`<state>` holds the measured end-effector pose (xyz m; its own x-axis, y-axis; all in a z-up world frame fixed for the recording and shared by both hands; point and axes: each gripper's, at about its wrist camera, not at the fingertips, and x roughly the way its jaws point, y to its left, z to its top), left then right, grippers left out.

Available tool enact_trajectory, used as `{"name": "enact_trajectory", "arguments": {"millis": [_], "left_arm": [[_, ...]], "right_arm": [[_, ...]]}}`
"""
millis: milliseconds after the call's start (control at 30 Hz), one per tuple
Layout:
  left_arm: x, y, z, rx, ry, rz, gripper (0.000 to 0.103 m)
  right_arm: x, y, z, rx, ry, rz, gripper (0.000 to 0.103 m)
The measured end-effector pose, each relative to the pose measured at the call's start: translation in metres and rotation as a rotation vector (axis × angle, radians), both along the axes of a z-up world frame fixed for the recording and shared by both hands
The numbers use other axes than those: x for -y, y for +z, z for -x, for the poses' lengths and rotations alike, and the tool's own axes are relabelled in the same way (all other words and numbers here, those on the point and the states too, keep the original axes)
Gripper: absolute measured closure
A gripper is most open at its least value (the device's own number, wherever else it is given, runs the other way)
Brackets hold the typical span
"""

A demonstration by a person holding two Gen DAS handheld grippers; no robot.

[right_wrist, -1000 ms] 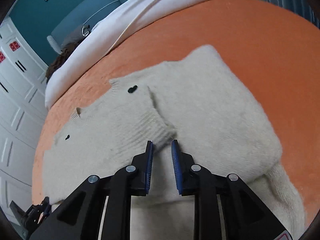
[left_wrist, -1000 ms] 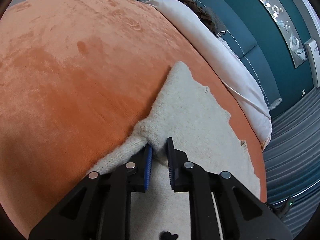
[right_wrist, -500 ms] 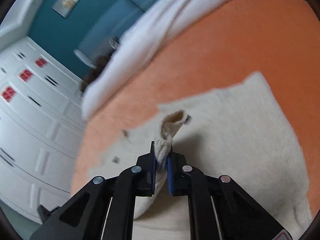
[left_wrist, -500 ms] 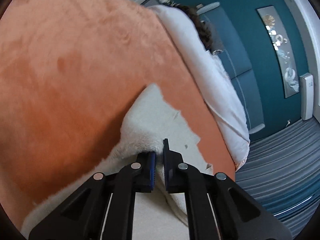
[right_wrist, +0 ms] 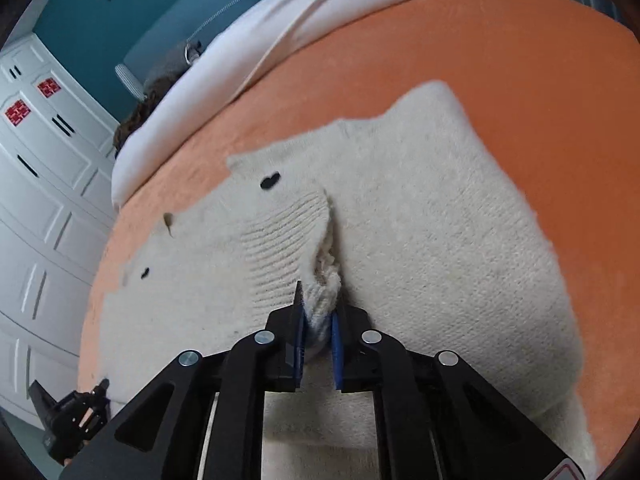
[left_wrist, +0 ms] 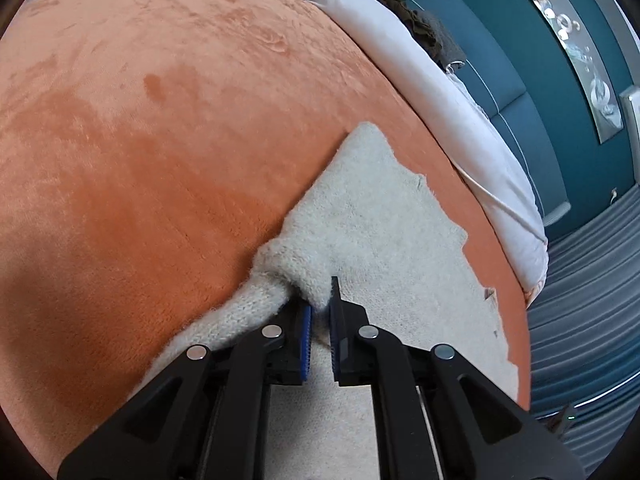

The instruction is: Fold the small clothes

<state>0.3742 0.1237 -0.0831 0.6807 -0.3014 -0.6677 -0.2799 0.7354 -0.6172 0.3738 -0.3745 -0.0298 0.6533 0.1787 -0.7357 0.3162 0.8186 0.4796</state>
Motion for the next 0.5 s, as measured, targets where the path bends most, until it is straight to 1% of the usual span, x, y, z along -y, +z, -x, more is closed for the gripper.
{"name": "enact_trajectory", "arguments": {"millis": [67, 100, 133, 167, 200, 233, 300, 400, 433, 500], "left_arm": [[0.004, -0.001, 0.001, 0.017, -0.014, -0.037, 0.095], [0.006, -0.001, 0.003, 0.033, -0.021, -0.057, 0.095], [0.008, -0.002, 0.005, 0.050, -0.023, -0.070, 0.095], [0.009, -0.002, 0.007, 0.061, -0.023, -0.076, 0.095], [0.009, -0.002, 0.009, 0.072, -0.020, -0.081, 0.094], [0.009, -0.003, 0.010, 0.080, -0.017, -0.082, 0.094], [0.009, -0.004, 0.014, 0.094, -0.015, -0.082, 0.094], [0.007, -0.006, 0.016, 0.113, -0.015, -0.069, 0.094], [0.007, -0.007, 0.016, 0.115, -0.014, -0.069, 0.094], [0.008, -0.007, 0.016, 0.122, -0.016, -0.076, 0.094]], "right_arm": [[0.001, 0.025, 0.015, 0.030, -0.087, 0.067, 0.082], [-0.003, 0.042, 0.027, 0.084, -0.135, 0.101, 0.081], [-0.009, 0.053, 0.033, 0.136, -0.131, 0.110, 0.082], [-0.020, 0.063, 0.030, 0.170, -0.093, 0.104, 0.083], [-0.040, 0.069, 0.023, 0.182, -0.019, 0.088, 0.087], [-0.071, 0.071, 0.009, 0.173, 0.097, 0.075, 0.090], [-0.145, 0.069, -0.017, 0.166, 0.322, 0.054, 0.091], [-0.230, 0.049, -0.037, 0.099, 0.527, 0.053, 0.092], [-0.255, 0.041, -0.042, 0.082, 0.573, 0.069, 0.092], [-0.283, 0.025, -0.050, 0.046, 0.634, 0.073, 0.092]]}}
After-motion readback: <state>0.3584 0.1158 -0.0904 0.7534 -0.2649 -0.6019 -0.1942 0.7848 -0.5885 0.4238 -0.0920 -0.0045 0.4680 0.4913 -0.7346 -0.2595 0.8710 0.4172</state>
